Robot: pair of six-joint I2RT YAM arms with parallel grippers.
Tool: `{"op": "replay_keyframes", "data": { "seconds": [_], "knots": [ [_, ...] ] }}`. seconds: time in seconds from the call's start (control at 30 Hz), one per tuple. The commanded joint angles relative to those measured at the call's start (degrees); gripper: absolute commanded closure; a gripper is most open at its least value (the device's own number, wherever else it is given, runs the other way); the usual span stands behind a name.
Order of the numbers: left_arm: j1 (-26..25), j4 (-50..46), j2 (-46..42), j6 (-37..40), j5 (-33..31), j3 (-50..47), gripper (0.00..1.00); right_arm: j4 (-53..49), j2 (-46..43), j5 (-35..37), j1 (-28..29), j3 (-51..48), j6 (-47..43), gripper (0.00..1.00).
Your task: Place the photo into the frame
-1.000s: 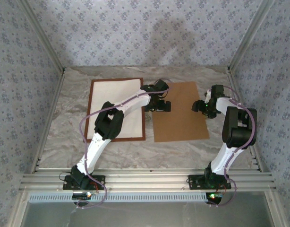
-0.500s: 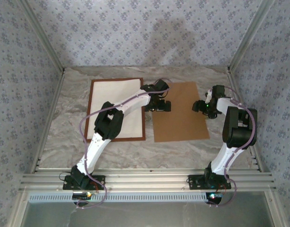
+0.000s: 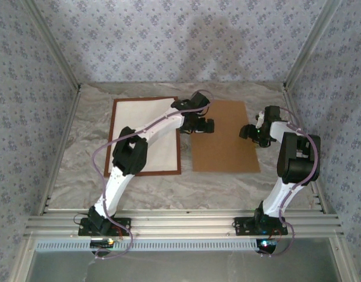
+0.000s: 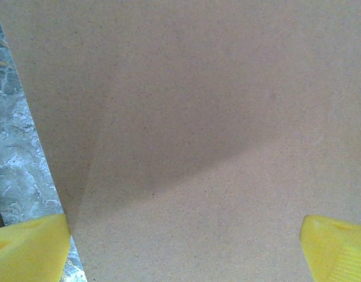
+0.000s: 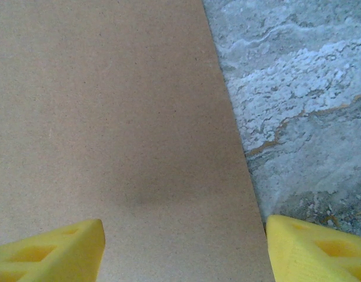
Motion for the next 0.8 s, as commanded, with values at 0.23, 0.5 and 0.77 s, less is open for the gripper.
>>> {"op": "replay_keyframes", "data": {
  "seconds": [0.23,0.5,0.77],
  "knots": [
    [-0.7,5.3,-7.5,1.5,2.7,-5.2,0.01,-0.8,0.7,-9.2,5.6,-1.3,3.9,0.27],
    [3.2,11.2,-16.2,0.8,1.9,-20.1,0.01,0.5,2.0,-8.1,10.9,-0.6,7.3,0.28],
    [6.5,13.5,-20.8,1.2,1.4,-28.9,0.01,-0.2,2.1,-5.7,16.1,-0.8,9.4,0.28]
  ]
}}
